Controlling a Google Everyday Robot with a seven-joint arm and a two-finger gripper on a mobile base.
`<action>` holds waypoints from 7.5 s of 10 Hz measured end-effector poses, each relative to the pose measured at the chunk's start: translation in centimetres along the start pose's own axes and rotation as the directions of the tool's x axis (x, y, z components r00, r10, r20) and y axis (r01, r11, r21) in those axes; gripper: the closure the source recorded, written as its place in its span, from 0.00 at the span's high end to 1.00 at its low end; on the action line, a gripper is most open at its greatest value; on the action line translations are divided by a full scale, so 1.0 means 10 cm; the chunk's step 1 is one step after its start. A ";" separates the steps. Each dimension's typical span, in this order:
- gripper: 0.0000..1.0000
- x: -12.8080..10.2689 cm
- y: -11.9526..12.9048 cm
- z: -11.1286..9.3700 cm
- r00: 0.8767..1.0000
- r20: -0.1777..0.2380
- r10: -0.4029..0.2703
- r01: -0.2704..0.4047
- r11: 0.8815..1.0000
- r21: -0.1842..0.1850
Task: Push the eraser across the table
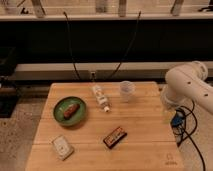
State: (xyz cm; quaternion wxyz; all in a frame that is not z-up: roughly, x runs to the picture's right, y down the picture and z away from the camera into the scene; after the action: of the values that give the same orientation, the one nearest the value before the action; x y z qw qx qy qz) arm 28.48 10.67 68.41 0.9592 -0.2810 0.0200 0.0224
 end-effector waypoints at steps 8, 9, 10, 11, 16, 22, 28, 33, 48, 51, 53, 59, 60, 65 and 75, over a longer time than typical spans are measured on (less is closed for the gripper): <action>0.80 0.00 0.00 0.00 1.000 0.000 0.000 0.000 1.000 0.000; 0.80 0.00 0.00 0.00 1.000 0.000 0.000 0.000 1.000 0.000; 0.80 0.00 0.00 0.00 1.000 0.000 0.000 0.000 1.000 0.000; 0.80 0.00 0.00 0.00 1.000 0.000 0.000 0.000 1.000 0.000; 0.80 -0.02 0.02 0.02 1.000 -0.001 -0.006 0.006 1.000 -0.003; 0.80 -0.44 0.27 0.29 0.997 0.003 -0.083 0.083 0.996 -0.026; 0.80 -0.66 0.42 0.59 0.992 0.009 -0.126 0.126 0.991 -0.038; 0.80 -0.78 0.49 0.78 0.988 0.019 -0.150 0.151 0.987 -0.050; 0.80 -0.99 0.62 1.09 0.977 0.034 -0.210 0.212 0.975 -0.067; 0.80 -1.02 0.64 1.14 0.976 0.038 -0.215 0.218 0.974 -0.070; 0.70 -1.03 0.65 1.18 0.975 0.041 -0.218 0.220 0.973 -0.073; 0.12 -1.07 0.69 1.35 0.974 0.054 -0.219 0.223 0.971 -0.084; 0.03 -1.09 0.71 1.45 0.972 0.053 -0.227 0.231 0.969 -0.088; 0.00 -1.32 0.82 1.61 0.956 0.047 -0.289 0.292 0.951 -0.105; 0.00 -1.77 0.86 1.71 0.920 0.031 -0.391 0.392 0.913 -0.113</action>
State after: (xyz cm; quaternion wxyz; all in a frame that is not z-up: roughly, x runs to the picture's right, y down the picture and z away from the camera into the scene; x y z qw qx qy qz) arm 10.75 26.62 79.09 0.9262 -0.3351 -0.0416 -0.1681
